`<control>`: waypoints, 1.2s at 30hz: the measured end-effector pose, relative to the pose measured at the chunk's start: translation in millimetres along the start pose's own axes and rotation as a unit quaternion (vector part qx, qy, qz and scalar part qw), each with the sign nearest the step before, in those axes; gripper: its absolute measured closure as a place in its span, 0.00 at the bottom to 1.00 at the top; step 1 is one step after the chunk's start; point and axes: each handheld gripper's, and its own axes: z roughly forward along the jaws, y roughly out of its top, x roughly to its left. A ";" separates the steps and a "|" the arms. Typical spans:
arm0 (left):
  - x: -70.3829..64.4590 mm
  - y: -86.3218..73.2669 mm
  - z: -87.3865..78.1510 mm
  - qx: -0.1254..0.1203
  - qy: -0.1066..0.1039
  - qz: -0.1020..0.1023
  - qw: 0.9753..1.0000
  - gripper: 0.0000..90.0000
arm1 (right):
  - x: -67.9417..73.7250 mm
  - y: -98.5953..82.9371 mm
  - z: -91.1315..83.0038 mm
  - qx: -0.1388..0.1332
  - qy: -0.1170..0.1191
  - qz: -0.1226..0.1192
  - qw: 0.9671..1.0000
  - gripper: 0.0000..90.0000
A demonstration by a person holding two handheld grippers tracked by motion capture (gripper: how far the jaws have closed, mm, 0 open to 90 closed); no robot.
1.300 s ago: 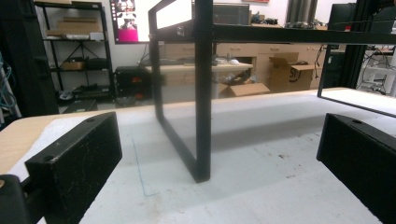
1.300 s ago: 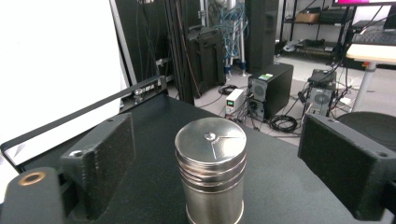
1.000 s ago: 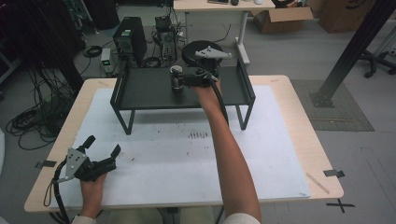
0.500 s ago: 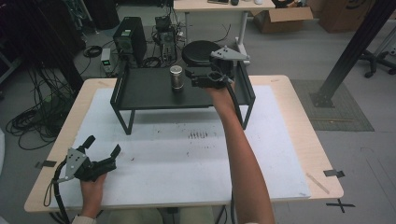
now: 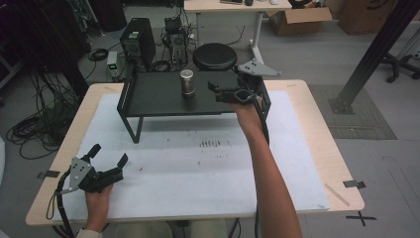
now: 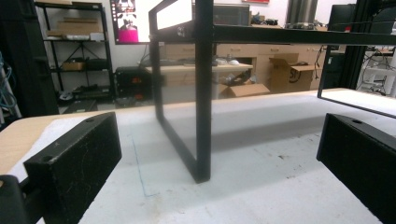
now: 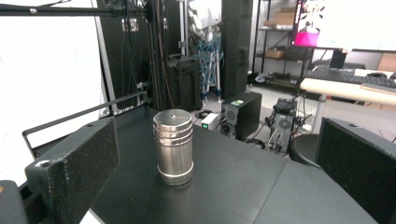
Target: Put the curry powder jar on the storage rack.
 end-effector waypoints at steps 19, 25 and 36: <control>0.0 0.0 -0.1 0.001 0.000 0.001 1.000 0.00 | 5.0 -30.0 -56.0 -0.035 -0.024 -0.002 0.999 0.00; 0.0 0.0 -0.1 0.001 0.000 0.001 1.000 0.00 | 6.0 -40.4 -74.1 -0.043 -0.026 0.003 0.999 0.00; 0.0 0.0 -0.2 0.001 0.000 0.001 1.000 0.00 | 10.0 -54.6 -101.8 -0.056 -0.039 0.000 0.998 0.00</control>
